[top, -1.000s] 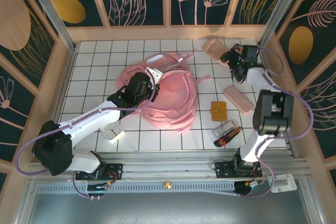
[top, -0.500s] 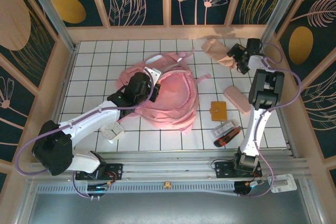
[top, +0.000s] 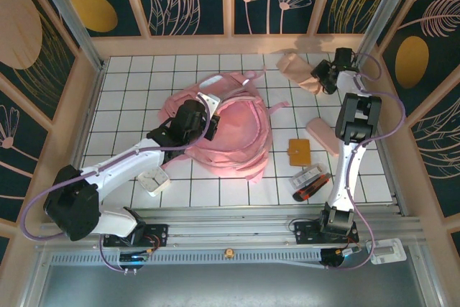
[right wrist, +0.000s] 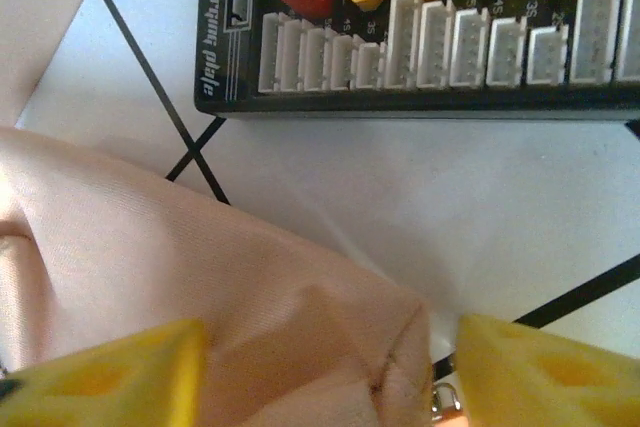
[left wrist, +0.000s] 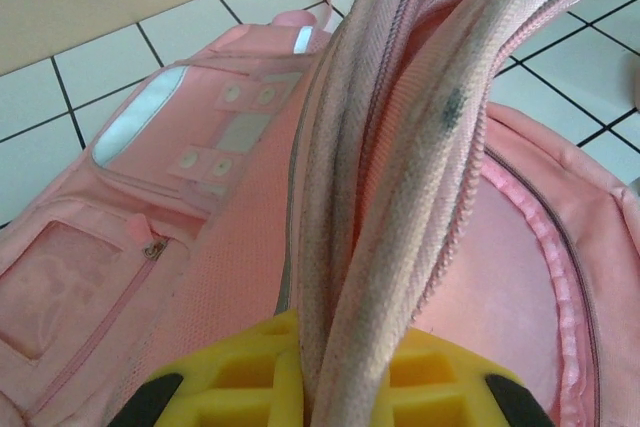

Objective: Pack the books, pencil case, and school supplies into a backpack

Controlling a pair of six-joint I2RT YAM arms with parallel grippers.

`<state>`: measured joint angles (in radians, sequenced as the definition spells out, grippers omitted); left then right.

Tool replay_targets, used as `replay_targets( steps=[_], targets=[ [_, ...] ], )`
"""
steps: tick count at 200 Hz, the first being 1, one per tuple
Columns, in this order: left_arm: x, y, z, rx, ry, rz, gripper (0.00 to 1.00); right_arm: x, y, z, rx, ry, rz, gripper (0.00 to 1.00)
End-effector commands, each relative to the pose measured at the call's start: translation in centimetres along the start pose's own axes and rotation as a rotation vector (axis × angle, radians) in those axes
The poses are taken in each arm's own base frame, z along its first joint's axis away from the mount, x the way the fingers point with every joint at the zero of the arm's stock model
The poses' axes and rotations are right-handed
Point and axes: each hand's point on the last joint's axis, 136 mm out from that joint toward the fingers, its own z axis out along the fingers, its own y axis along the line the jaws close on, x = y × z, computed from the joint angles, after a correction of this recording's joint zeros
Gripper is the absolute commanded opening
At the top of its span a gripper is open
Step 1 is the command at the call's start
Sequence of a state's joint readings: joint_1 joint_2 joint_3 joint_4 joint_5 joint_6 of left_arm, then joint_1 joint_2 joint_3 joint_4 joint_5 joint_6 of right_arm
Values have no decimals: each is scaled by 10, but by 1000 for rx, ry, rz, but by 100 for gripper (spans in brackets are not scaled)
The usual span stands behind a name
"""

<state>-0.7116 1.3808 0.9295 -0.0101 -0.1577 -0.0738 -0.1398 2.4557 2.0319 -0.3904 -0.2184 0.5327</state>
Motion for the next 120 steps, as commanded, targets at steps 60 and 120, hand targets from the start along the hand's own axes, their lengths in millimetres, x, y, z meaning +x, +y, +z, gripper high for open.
replay_targets(
  steps=[60, 120],
  targets=[
    [-17, 2, -14, 21, -76, -154, 0, 30, 60, -69, -203, -16, -40, 0],
    [-20, 12, -10, 7, -84, -346, 0, 86, 125, -204, -438, -125, -91, 0]
  ],
)
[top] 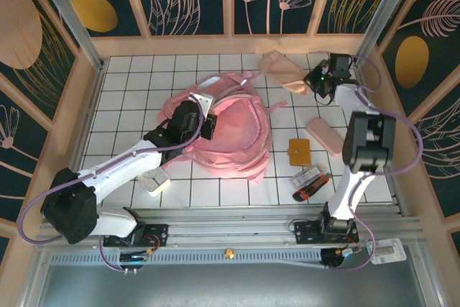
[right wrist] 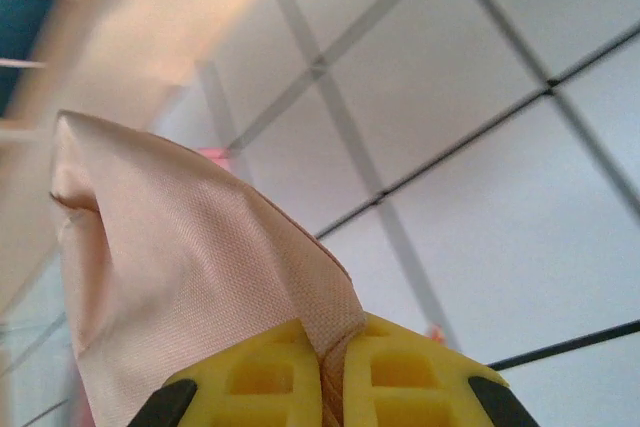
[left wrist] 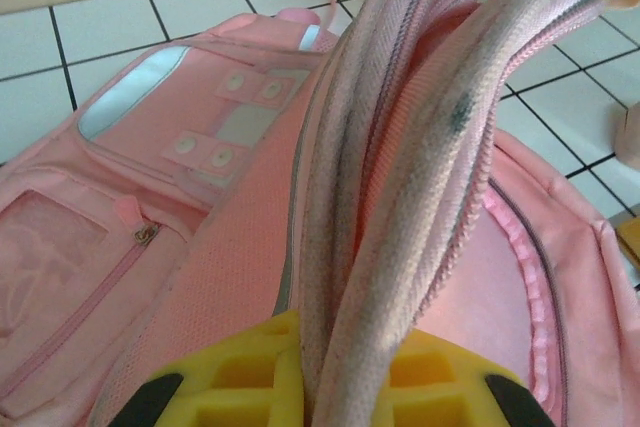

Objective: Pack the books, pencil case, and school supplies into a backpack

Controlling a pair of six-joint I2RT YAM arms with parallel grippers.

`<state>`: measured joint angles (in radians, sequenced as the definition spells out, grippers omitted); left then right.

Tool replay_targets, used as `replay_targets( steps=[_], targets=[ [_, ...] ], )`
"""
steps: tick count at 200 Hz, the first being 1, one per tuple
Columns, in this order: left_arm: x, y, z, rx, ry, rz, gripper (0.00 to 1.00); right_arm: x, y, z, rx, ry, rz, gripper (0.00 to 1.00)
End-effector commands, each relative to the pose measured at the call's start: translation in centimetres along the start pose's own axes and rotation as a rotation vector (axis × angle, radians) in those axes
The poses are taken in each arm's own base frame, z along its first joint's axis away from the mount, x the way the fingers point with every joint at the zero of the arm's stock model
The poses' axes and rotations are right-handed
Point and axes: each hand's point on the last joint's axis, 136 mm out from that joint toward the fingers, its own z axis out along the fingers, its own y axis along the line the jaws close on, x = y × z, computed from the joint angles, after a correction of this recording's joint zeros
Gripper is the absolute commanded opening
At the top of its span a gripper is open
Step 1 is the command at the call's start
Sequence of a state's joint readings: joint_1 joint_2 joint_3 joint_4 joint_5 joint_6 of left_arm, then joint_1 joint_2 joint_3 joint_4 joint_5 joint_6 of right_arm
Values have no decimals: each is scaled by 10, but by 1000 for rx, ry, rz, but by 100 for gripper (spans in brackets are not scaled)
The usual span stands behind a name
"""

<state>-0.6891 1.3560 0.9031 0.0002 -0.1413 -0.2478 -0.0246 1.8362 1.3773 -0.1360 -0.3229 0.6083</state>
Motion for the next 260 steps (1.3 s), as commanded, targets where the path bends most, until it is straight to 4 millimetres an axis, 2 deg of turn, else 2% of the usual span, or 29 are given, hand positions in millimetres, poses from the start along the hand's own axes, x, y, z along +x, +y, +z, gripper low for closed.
replay_targets(
  steps=[1, 13, 41, 63, 87, 102, 132, 156, 179, 217, 260],
  targets=[
    [-24, 1, -6, 14, -76, -163, 0, 6, 60, -49, -175, -90, -38, 0],
    [-27, 2, -8, 11, -85, -189, 0, 23, 70, -68, -194, -88, -48, 0],
    [-48, 6, -23, -1, -146, -227, 0, 57, 68, -111, -153, -89, -62, 0],
    [-63, 7, -36, -3, -196, -230, 0, 77, 48, -145, -62, -107, -87, 0],
    [-69, 9, -41, -14, -211, -223, 0, 99, 26, -179, -5, -113, -92, 0],
    [-71, 10, -40, -21, -214, -219, 0, 120, 15, -192, 13, -83, -91, 0],
    [-76, 8, -39, -12, -236, -214, 0, 158, -6, -206, 55, 0, -90, 0],
    [-83, 3, -41, 13, -262, -195, 0, 180, -6, -209, 54, 69, -102, 0],
    [-85, -3, -41, 43, -265, -171, 0, 195, 0, -202, 62, 107, -124, 0],
    [-89, -15, -42, 110, -275, -142, 0, 205, 20, -168, 68, 151, -173, 0],
    [-90, -20, -45, 134, -278, -95, 0, 200, 51, -127, 51, 175, -221, 0]
  ],
)
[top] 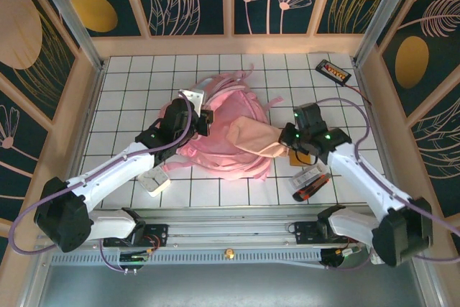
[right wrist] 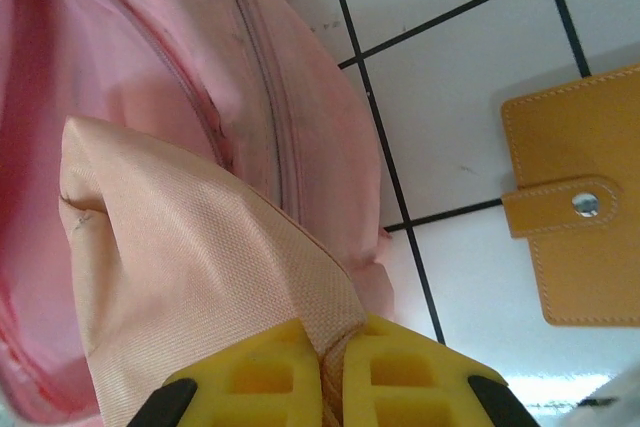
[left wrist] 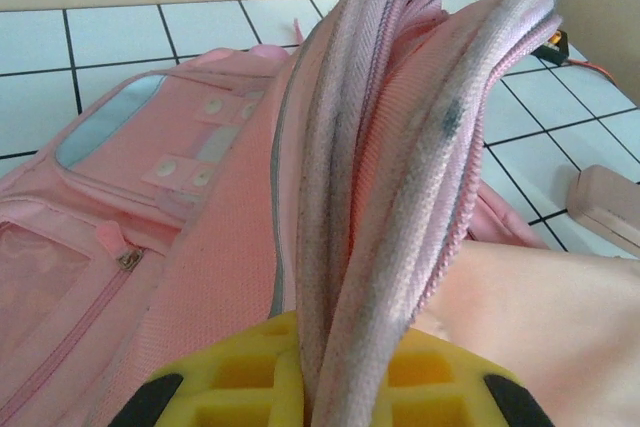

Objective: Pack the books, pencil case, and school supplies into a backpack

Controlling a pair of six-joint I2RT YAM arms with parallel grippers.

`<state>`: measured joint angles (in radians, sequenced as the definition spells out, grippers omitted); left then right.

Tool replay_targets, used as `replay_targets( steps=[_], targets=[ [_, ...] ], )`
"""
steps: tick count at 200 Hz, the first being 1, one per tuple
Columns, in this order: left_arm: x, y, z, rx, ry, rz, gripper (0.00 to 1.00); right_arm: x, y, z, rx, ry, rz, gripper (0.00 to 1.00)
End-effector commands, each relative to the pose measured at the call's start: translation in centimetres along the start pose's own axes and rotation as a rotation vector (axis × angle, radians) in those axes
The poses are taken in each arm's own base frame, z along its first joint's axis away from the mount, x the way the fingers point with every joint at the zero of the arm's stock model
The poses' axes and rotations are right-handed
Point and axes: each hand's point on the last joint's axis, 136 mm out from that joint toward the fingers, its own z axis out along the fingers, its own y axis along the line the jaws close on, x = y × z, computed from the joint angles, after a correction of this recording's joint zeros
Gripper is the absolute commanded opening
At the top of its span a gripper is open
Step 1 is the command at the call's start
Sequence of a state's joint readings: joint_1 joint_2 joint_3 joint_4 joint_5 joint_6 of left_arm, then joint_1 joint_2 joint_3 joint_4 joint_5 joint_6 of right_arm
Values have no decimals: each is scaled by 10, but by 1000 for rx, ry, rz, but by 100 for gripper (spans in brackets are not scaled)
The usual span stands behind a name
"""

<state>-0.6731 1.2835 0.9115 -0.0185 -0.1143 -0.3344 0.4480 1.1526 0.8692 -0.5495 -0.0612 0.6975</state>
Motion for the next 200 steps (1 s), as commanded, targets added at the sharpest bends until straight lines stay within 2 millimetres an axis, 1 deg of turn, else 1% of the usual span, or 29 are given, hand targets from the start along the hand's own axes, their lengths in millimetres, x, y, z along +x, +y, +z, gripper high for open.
replay_targets(
  steps=[1, 12, 46, 64, 109, 111, 114, 115, 117, 122, 136, 159, 183, 200],
  targets=[
    [-68, -28, -20, 116, -218, 7, 0, -35, 41, 0, -84, -100, -28, 0],
    [-70, -29, -21, 120, -224, 13, 0, -38, 51, 8, -92, -92, -40, 0],
    [-71, -32, -21, 139, -229, 14, 0, -33, 80, 43, -136, -32, -57, 0],
    [-74, -33, -22, 146, -242, 8, 0, -34, 95, 59, -168, -25, -50, 0],
    [-77, -34, -22, 148, -252, 5, 0, -43, 120, 98, -229, 7, 3, 0],
    [-77, -34, -22, 148, -253, 4, 0, -39, 126, 99, -237, 14, -6, 0],
    [-77, -34, -22, 147, -254, 4, 0, -37, 129, 102, -245, 19, -6, 0],
    [-84, -36, -25, 151, -268, 4, 0, -37, 130, 102, -248, 20, -6, 0],
    [-88, -37, -26, 154, -279, 4, 0, -37, 132, 104, -254, 23, -5, 0],
    [-91, -38, -27, 156, -286, 3, 0, -35, 135, 108, -264, 31, 3, 0],
    [-94, -39, -28, 161, -295, -1, 0, -31, 146, 117, -307, 56, 29, 0],
    [-98, -41, -29, 168, -311, -8, 0, -21, 166, 126, -415, 87, 102, 0],
    [-102, -38, -30, 152, -324, -9, 0, -4, 184, 129, -475, 135, 126, 0],
    [-103, -37, -30, 145, -333, -10, 0, 8, 191, 127, -499, 153, 134, 0]
  ],
)
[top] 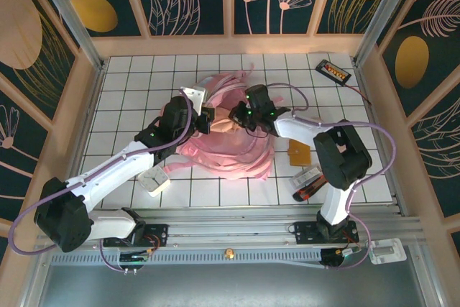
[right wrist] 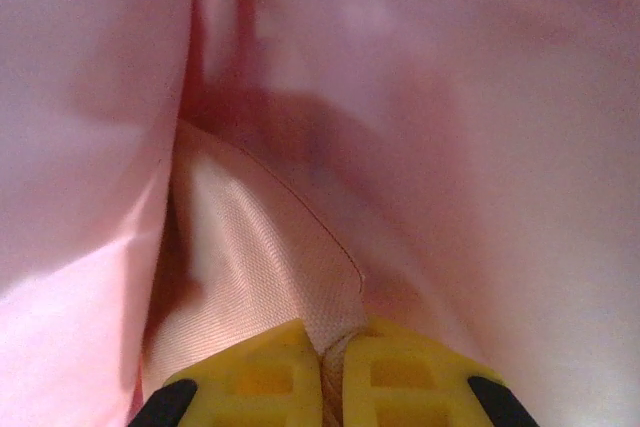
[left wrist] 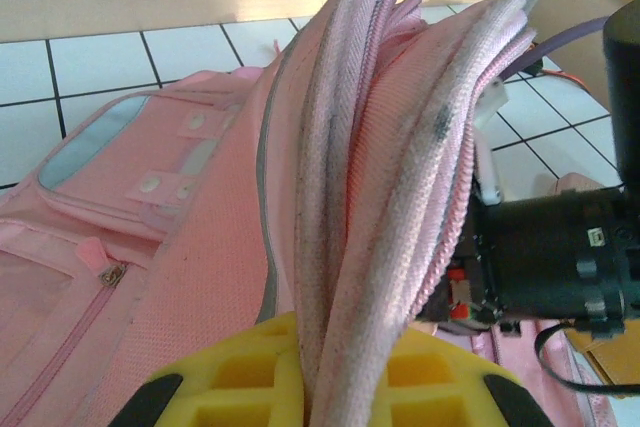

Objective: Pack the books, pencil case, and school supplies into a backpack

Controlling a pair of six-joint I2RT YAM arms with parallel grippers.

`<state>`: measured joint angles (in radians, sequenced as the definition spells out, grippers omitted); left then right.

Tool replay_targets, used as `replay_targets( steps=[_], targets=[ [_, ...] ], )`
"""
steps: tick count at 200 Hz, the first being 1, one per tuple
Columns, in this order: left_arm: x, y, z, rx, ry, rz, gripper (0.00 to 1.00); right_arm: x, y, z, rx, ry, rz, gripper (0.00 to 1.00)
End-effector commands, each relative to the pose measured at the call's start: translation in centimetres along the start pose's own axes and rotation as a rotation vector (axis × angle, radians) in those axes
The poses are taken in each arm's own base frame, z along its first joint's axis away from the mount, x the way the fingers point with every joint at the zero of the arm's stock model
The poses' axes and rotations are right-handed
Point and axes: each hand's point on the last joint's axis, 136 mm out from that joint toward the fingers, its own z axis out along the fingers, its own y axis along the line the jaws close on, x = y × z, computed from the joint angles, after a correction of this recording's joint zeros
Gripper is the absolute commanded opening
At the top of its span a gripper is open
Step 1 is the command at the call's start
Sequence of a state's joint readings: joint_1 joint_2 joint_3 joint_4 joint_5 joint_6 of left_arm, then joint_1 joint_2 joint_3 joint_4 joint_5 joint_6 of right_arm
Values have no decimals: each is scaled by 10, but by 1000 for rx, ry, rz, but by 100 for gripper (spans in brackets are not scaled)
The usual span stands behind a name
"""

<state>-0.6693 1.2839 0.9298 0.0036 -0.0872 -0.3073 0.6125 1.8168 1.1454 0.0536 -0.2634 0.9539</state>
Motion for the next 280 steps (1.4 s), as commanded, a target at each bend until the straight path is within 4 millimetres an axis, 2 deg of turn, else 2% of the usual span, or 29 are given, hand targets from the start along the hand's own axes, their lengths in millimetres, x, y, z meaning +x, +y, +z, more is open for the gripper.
replay_targets(
  steps=[1, 33, 51, 55, 63, 91, 112, 143, 164, 209, 240, 247, 280],
  targets=[
    [-92, -29, -25, 106, -305, -28, 0, 15, 39, 2, -155, 25, 28, 0],
    [-90, -26, -24, 99, -320, -50, 0, 35, 33, 8, -160, 59, 41, 0],
    [-96, -25, -28, 96, -344, -58, 0, 45, 24, 12, -150, 81, 46, 4],
    [-86, -22, -24, 86, -322, -54, 0, 46, 23, 13, -149, 81, 48, 4],
    [-85, -21, -25, 84, -322, -53, 0, 48, 20, 14, -145, 83, 47, 6],
    [-83, -20, -26, 78, -314, -51, 0, 53, 15, 16, -138, 93, 35, 17],
    [-81, -17, -29, 67, -318, -43, 0, 53, 16, 15, -139, 92, 10, 35],
    [-74, -14, -29, 55, -305, -19, 0, 51, 22, 5, -115, 64, -52, 57],
    [-69, -12, -28, 43, -290, -14, 0, 48, 22, -4, -76, 37, -100, 67],
    [-62, -10, -26, 38, -262, -33, 0, 34, 22, -27, 56, -51, -231, 81],
    [-57, -6, -24, 23, -246, -42, 0, 31, 12, -42, 130, -70, -292, 90],
    [-56, -6, -23, 21, -243, -46, 0, 32, 10, -45, 146, -68, -307, 95],
    [-50, -4, -21, 14, -223, -55, 0, 32, 3, -60, 202, -84, -379, 96]
  ],
)
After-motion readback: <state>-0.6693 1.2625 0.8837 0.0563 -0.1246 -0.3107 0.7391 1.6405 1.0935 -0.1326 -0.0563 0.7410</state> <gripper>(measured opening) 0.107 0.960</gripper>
